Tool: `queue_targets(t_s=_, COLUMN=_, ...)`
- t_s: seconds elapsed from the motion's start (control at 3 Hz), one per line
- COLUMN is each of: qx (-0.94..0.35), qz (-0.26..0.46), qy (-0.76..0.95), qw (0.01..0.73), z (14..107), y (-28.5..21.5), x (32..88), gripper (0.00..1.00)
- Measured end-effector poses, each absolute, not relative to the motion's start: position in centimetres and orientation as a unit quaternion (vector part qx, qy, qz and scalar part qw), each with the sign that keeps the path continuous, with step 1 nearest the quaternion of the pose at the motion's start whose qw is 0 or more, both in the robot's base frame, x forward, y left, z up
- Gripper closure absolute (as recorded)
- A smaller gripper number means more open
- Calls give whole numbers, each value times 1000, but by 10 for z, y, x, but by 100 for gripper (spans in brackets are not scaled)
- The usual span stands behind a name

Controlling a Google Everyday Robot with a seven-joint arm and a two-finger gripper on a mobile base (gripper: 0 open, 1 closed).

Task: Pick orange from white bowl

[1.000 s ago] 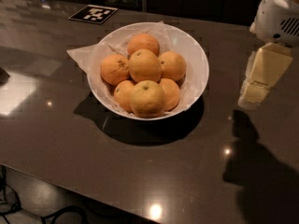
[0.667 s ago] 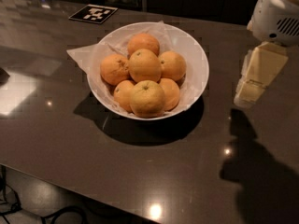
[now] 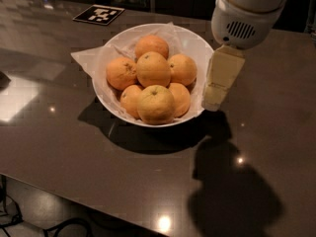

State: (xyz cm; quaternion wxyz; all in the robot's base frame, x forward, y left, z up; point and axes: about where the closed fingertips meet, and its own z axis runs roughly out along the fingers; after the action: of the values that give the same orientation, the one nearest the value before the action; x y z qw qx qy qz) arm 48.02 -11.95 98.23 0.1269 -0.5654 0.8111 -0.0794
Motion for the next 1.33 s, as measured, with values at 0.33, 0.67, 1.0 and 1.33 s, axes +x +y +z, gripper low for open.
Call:
queue_targets(t_s=0.33, qx=-566, qz=-80, qy=810, qw=134, z=984, y=-118, x=482, gripper=0)
queue_targets(t_s=0.67, qx=-558, qz=-73, qy=813, qw=147, z=987, y=-105, x=488, gripper=0)
queue_targets(t_s=1.0, qx=-558, qz=-71, qy=814, qw=146, z=989, y=-88, x=497, gripper=0)
queue_targets(t_s=1.33, qx=-561, qz=-67, qy=813, qw=144, z=988, y=-77, x=504, gripper=0)
